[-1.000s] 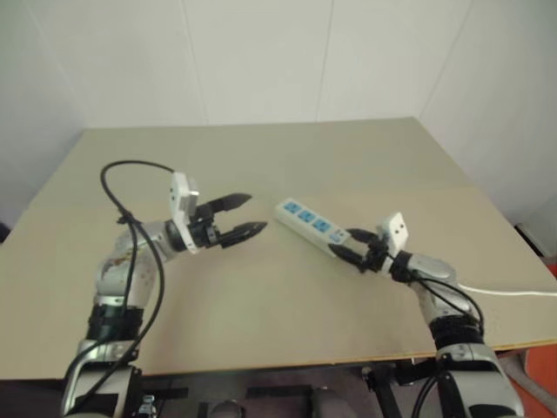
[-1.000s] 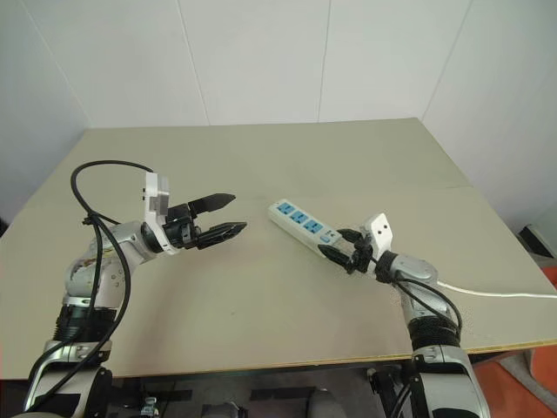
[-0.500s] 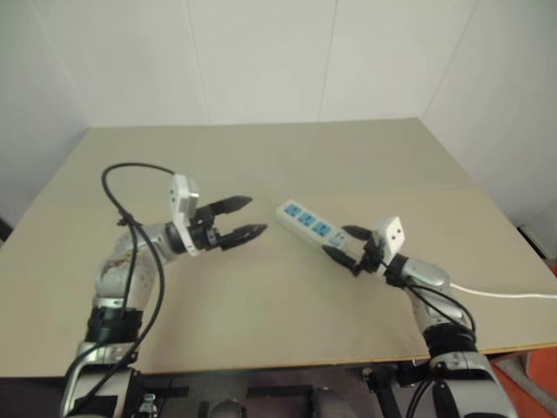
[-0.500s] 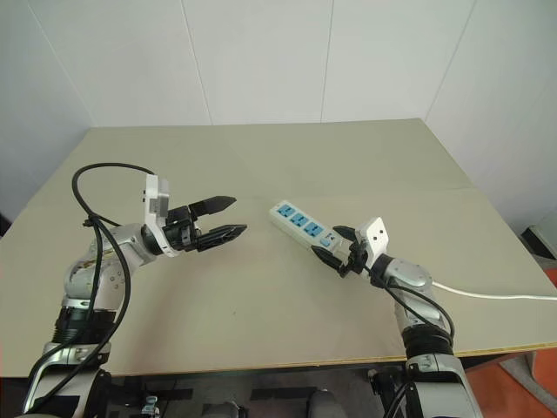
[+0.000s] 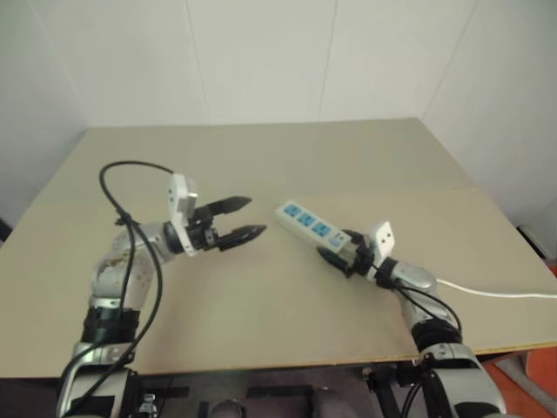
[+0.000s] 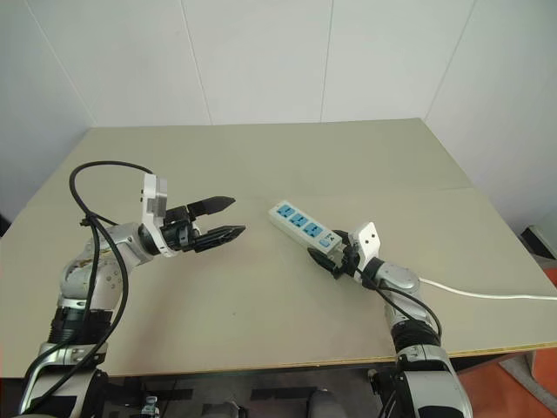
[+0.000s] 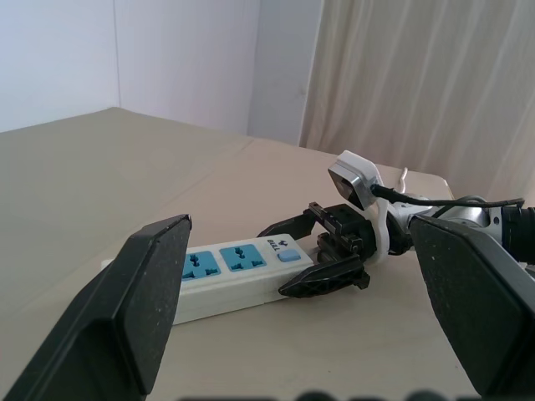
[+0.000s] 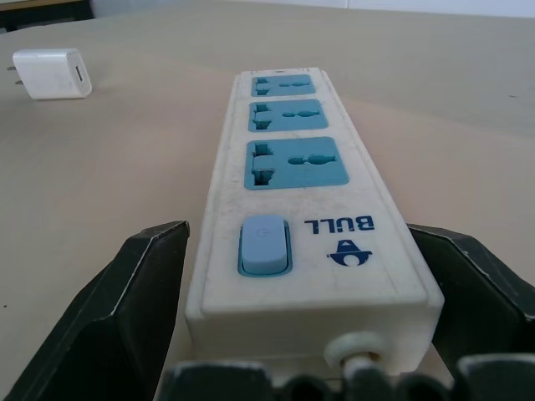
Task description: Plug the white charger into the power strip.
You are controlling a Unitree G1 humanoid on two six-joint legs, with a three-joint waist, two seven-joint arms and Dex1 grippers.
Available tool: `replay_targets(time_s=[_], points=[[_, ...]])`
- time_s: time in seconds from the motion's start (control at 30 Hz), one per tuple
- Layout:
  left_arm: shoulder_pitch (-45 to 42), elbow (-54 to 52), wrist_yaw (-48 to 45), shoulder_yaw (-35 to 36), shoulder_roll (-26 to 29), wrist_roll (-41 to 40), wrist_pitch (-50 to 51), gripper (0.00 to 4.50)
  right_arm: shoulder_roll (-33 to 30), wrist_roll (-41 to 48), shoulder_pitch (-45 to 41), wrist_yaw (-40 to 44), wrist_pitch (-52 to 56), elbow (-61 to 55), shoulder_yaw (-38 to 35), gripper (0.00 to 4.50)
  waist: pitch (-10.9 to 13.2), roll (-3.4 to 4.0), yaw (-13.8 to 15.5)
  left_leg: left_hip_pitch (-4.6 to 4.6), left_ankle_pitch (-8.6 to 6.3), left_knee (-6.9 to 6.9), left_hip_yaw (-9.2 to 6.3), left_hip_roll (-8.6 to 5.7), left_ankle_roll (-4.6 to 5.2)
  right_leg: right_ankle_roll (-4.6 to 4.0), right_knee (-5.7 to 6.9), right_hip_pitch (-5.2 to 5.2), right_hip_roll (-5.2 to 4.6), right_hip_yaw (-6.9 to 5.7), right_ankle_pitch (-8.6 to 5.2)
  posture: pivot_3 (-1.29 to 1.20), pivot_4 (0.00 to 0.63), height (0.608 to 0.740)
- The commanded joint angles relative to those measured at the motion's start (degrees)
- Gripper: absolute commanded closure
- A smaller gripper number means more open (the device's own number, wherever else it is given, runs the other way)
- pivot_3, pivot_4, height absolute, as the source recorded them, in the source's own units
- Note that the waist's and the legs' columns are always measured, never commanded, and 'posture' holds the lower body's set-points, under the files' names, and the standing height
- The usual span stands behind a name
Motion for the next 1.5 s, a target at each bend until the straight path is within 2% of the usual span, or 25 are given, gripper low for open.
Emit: replay_targets(time_s=[0.03,0.37,0.47,0.5,0.53,0.73,0.87,1.1,1.3,1.4,1.5], points=[[-0.22,-2.18,-0.01,1.20,0.43,-1.39,-0.12,0.00,-0.03,0.92,-1.36,0.41,-1.48,0.14,-0.83,0.03,0.00,0.00,0.01,0.00,0.00,0.00,0.00,0.00,0.00,0.00,0.00,0.00,0.00,0.00,0.00,0.00,0.150,0.740],[-0.30,-1.77,-0.09,1.00,0.14,-1.20,-0.49,0.00,0.42,1.62,-1.61,0.70,-1.59,2.03,-1.45,0.03,0.00,0.00,-0.01,0.00,0.00,0.00,0.00,0.00,0.00,0.00,0.00,0.00,-0.01,0.00,0.00,0.00,0.150,0.740],[-0.27,-1.65,-0.06,0.96,0.07,-1.08,-0.63,0.00,0.53,1.74,-1.58,0.89,-1.61,2.60,-1.59,0.63,0.00,0.00,-0.01,0.01,0.00,0.00,0.00,0.00,0.00,0.00,0.01,0.01,0.00,0.00,0.00,0.00,0.150,0.740],[-0.26,-1.56,-0.02,0.93,0.04,-1.00,-0.71,0.00,0.58,1.74,-1.59,0.88,-1.66,2.72,-1.63,0.99,0.00,0.00,-0.01,0.01,0.00,0.00,0.00,0.00,0.00,0.00,0.01,0.01,-0.01,0.00,0.00,0.00,0.150,0.740],[-0.25,-1.51,0.00,0.91,0.02,-0.95,-0.75,0.00,0.63,1.74,-1.59,0.81,-1.73,2.78,-1.68,1.10,0.00,0.00,0.00,0.01,0.00,0.00,0.00,0.00,0.00,0.00,0.01,0.01,0.00,0.00,0.00,0.00,0.150,0.740],[-0.11,-1.56,-0.01,0.91,0.01,-0.96,-0.76,0.00,0.73,1.32,-1.02,0.85,-2.88,2.19,-1.53,1.10,0.00,0.00,-0.01,0.01,0.00,0.00,0.00,0.00,0.00,0.00,0.00,0.01,0.00,0.00,0.00,0.00,0.150,0.740],[0.19,-1.66,-0.73,1.09,1.19,-0.67,-0.77,0.00,0.26,3.00,-0.15,5.12,-1.47,-0.24,-1.27,1.10,0.00,0.00,-0.02,0.00,0.00,0.00,0.00,0.00,0.00,0.00,-0.01,0.01,0.00,0.00,0.00,0.00,0.150,0.740],[-1.37,0.22,-0.17,1.83,7.41,1.97,0.06,0.00,-2.72,7.34,4.23,17.30,6.07,-12.31,1.44,1.10,0.01,0.01,-0.01,-0.01,0.00,0.00,-0.01,0.01,0.00,0.00,-0.01,-0.01,0.01,0.00,0.00,0.00,0.150,0.740],[-9.76,5.82,2.80,-4.74,14.63,11.17,6.34,0.00,-5.15,5.49,5.17,19.77,10.96,-18.92,5.17,1.10,0.01,0.01,0.09,0.01,0.00,0.00,-0.04,-0.01,0.00,0.02,0.01,0.00,0.02,-0.03,-0.01,0.00,0.150,0.740],[-20.91,16.24,1.90,-7.21,16.65,14.56,9.74,0.00,-5.47,3.22,3.85,18.24,12.93,-19.92,7.39,1.10,0.02,-0.01,0.10,-0.03,0.00,0.00,-0.07,-0.02,0.00,0.03,0.02,-0.01,0.05,-0.08,-0.02,0.00,0.150,0.740],[-30.89,28.12,-2.25,-14.54,18.14,22.29,10.04,0.00,-5.20,1.81,2.46,16.39,14.87,-20.28,8.83,1.10,0.02,0.00,-0.05,-0.06,0.00,0.01,-0.08,-0.03,0.00,0.04,-0.01,-0.03,0.07,-0.11,-0.03,0.00,0.150,0.740]])
